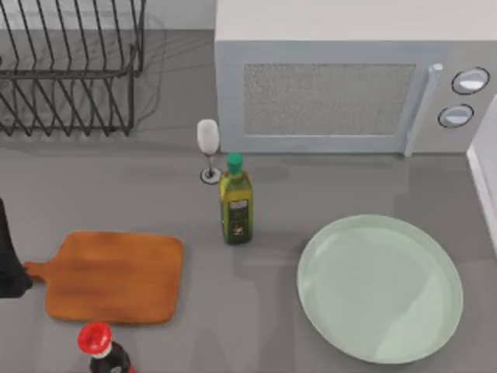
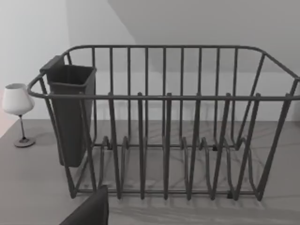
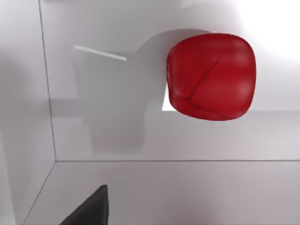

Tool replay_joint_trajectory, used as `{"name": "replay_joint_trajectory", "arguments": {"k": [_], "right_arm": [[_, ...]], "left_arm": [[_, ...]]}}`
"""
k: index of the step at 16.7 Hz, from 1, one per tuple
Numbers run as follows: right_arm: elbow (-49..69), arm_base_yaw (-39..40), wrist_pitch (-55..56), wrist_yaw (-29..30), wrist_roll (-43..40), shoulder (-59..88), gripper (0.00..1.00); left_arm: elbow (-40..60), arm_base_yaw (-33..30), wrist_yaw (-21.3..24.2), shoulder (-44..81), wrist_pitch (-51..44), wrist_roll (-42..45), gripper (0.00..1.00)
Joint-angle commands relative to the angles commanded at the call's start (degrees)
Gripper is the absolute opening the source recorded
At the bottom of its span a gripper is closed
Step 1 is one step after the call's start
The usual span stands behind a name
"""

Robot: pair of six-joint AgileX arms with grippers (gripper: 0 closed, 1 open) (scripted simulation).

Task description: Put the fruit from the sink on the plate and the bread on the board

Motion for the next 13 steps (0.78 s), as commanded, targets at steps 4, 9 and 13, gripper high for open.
{"name": "replay_joint_trajectory", "arguments": {"k": [4, 9, 13], "right_arm": [[2.7, -0.5, -1.9, 0.0, -0.5, 3.7, 1.00], [2.5, -0.2, -1.6, 0.0, -0.4, 3.6, 1.00], [0.0, -0.2, 4.8, 0.0, -0.3, 7.9, 1.00]], "left_arm": [[0.0, 0.0, 0.0, 0.0, 0.0, 0.0, 1.00], [0.0, 0.0, 0.0, 0.0, 0.0, 0.0, 1.00], [0.0, 0.0, 0.0, 0.0, 0.0, 0.0, 1.00]]}}
